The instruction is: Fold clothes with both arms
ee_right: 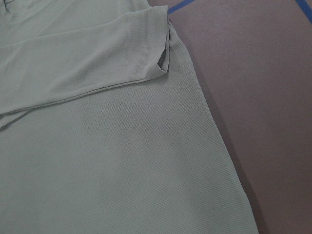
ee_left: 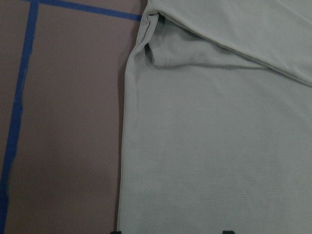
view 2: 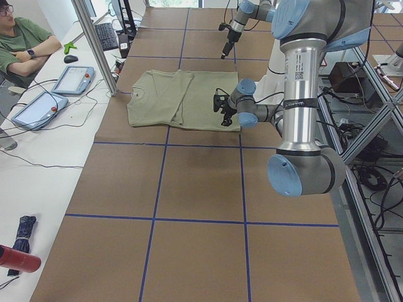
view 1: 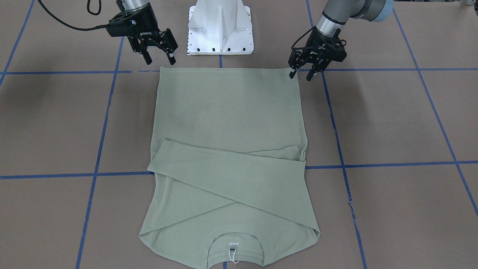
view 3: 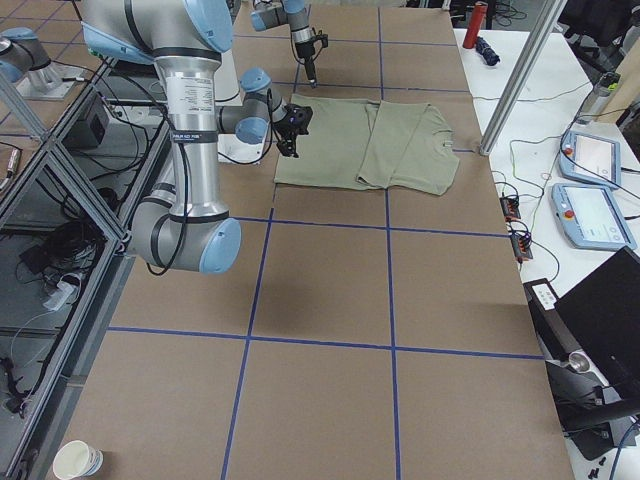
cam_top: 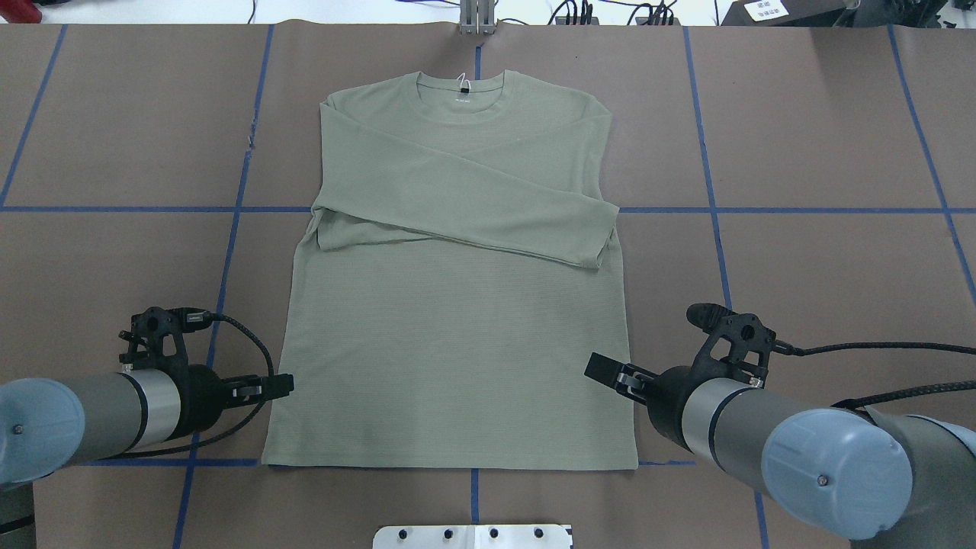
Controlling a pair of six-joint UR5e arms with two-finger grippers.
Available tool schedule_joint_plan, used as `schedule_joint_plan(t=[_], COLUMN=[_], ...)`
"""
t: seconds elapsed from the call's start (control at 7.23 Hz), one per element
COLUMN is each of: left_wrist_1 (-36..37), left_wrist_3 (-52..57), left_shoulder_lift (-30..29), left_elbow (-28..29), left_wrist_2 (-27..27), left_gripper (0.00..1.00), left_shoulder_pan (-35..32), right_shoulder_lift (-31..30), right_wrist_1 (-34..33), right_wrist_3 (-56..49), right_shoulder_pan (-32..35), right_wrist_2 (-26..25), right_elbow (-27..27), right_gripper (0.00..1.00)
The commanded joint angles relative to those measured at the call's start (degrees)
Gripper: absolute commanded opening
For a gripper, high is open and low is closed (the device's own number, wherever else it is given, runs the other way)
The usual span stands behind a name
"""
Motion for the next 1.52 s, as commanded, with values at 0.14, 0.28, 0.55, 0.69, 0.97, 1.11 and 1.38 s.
schedule_joint_plan(t=[0.14, 0.28, 0.55, 0.69, 0.97, 1.11, 1.38], left_wrist_1=[0.1, 0.1, 0.1, 0.0, 0.0, 0.0, 0.0], left_wrist_3=[-2.2, -2.3, -5.6, -7.9, -8.8, -8.8, -8.7], left_shoulder_lift=[1.2, 1.3, 1.3, 1.2, 1.2, 1.2, 1.2], left_elbow=[0.3, 0.4, 0.8, 0.9, 0.9, 1.0, 1.9], left_wrist_2=[1.3, 1.3, 1.3, 3.1, 4.0, 4.1, 4.1], left_gripper=[0.74, 0.73, 0.67, 0.66, 0.66, 0.65, 0.65], left_shoulder_pan=[6.1, 6.4, 6.7, 8.0, 9.0, 9.0, 9.1], right_shoulder_lift=[-0.1, 0.0, 0.1, 0.2, 0.5, 0.6, 0.5], right_wrist_1=[0.0, 0.0, 0.1, 0.1, 0.4, 0.4, 0.4], right_wrist_3=[0.0, 0.0, 0.0, 0.0, -0.1, -0.1, -0.1], right_shoulder_pan=[-0.1, -0.1, -0.2, -0.2, -0.2, -0.3, -0.3], right_wrist_2=[-0.7, -0.8, -0.8, -0.7, -0.7, -0.7, -0.7], right_elbow=[0.0, -0.1, -0.1, -0.2, -0.2, -0.3, -0.4], right_gripper=[1.0, 1.0, 1.0, 1.0, 1.0, 1.0, 1.0])
